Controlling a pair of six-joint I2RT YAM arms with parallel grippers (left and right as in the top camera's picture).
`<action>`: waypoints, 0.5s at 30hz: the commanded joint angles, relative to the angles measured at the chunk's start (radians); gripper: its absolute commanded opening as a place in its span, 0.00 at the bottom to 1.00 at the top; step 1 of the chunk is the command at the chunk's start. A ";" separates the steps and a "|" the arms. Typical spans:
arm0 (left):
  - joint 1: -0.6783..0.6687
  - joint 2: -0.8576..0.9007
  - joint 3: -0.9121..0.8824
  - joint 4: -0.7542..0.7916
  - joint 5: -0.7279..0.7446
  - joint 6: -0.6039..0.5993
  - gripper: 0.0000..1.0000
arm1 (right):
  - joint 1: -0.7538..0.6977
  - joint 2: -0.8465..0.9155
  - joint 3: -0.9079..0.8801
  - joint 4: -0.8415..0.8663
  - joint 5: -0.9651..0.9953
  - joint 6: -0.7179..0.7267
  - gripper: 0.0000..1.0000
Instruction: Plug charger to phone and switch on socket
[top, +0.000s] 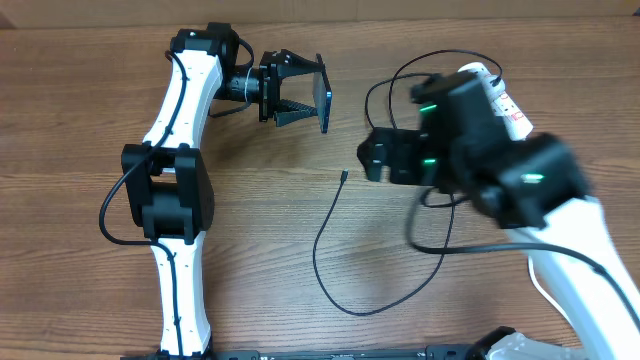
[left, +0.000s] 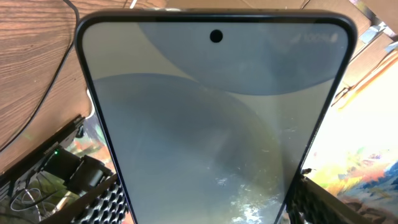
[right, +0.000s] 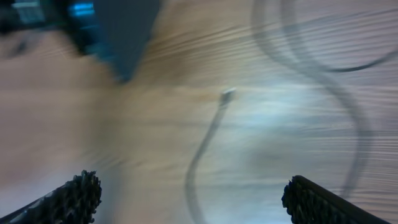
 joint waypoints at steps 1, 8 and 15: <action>0.003 0.003 0.027 -0.001 0.055 -0.018 0.69 | 0.125 0.074 0.029 0.026 0.519 0.137 0.96; 0.003 0.003 0.027 0.000 0.058 -0.035 0.69 | 0.253 0.170 0.029 0.249 0.620 0.130 0.98; 0.003 0.003 0.027 0.000 0.062 -0.036 0.69 | 0.252 0.182 0.028 0.387 0.518 0.084 0.85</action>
